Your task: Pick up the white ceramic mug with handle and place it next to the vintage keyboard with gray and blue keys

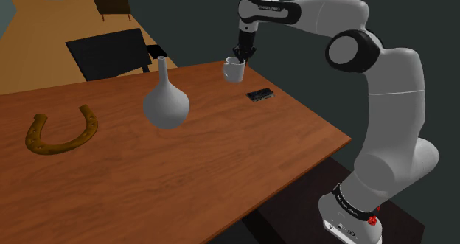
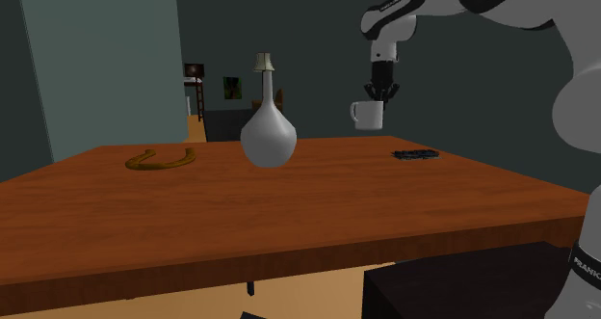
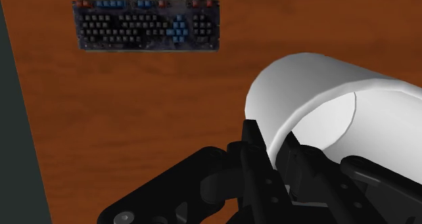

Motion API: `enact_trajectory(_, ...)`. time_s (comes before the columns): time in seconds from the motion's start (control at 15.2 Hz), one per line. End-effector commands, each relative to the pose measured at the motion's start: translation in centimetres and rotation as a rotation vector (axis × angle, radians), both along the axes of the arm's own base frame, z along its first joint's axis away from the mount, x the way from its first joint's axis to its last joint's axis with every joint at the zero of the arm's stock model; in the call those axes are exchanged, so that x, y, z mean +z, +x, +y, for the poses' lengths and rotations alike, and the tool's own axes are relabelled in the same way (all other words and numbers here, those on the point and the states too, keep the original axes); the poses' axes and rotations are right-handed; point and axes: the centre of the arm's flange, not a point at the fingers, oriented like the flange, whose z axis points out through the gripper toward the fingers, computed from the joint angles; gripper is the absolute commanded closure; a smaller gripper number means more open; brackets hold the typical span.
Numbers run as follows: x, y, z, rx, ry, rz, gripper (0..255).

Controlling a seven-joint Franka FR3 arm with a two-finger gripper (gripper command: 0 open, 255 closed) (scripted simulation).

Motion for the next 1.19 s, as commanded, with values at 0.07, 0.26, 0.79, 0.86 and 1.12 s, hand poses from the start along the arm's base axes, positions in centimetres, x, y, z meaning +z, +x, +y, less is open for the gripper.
enact_trajectory(0.07,-0.5,2.2,-3.2,0.0,0.0,0.0,255)
enact_trajectory(0.26,-1.3,3.2,-4.8,0.0,0.0,0.0,255)
enact_trajectory(0.79,-5.5,3.2,-4.8,0.0,0.0,0.0,255)
enact_trajectory(0.86,-6.0,3.2,-4.8,0.0,0.0,0.0,255)
enact_trajectory(1.12,-8.1,3.2,-4.8,0.0,0.0,0.0,255)
